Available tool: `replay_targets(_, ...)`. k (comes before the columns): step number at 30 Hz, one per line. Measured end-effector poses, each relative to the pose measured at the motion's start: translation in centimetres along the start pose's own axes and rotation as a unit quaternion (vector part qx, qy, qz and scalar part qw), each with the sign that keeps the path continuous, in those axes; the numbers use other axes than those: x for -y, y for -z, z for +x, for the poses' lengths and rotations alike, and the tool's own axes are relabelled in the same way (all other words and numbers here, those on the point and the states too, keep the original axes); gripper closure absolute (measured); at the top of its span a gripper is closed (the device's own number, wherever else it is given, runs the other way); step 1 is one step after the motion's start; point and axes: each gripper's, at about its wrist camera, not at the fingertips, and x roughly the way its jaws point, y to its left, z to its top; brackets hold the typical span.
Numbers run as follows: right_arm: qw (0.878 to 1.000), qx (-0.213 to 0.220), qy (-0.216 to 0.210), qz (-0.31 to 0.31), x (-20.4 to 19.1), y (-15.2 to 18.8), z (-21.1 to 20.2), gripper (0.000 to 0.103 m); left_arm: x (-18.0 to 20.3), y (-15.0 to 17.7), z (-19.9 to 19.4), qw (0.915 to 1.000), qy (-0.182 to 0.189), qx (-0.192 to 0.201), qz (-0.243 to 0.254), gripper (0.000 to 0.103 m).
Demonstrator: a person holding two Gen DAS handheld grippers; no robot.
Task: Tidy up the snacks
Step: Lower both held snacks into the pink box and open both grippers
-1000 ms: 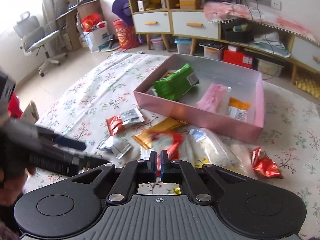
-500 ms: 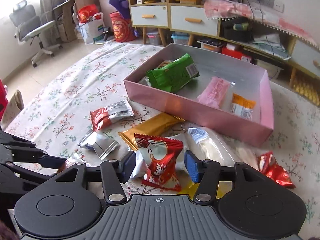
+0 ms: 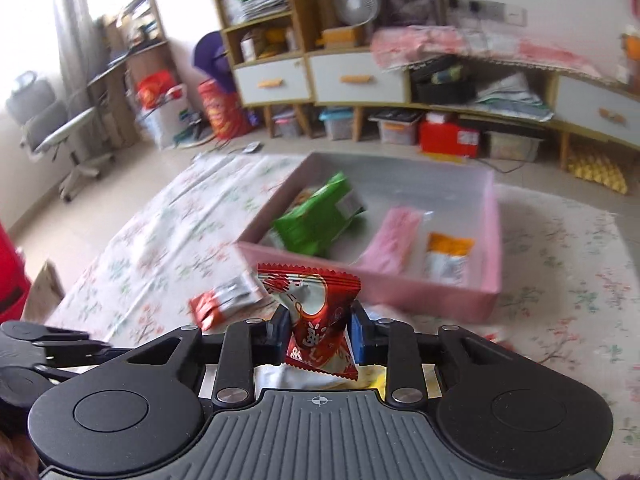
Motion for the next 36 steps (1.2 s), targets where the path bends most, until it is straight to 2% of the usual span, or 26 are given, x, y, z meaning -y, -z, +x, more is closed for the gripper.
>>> replay_targets(4, 0.999, 0.014, 0.014, 0.028, 2.0, -0.9, -0.6, 0.075, -0.4, -1.5, -0.3, 0.9994, -0.016, 0.030, -0.008, 0.071)
replay_targets(8, 0.999, 0.023, 0.019, 0.043, 2.9, -1.5, -0.9, 0.075, -0.3, -2.6, -0.4, 0.9988, -0.010, 0.047, -0.009, 0.071)
replay_targets(19, 0.997, 0.021, 0.050, 0.056, 5.1, -2.6, 0.1, 0.075, 1.8, -6.2, 0.9, 0.9951, -0.010, 0.096, 0.021, 0.071)
replay_targets(32, 0.994, 0.020, 0.079, 0.078, 8.7, -3.9, 1.8, 0.075, 3.9, -9.1, 5.1, 0.9944, 0.048, 0.089, 0.033, 0.071)
replay_targets(36, 0.994, 0.018, 0.078, 0.072, 8.8, -4.2, 2.4, 0.075, 4.9, -9.7, 6.3, 0.9936, 0.043, 0.092, 0.049, 0.071)
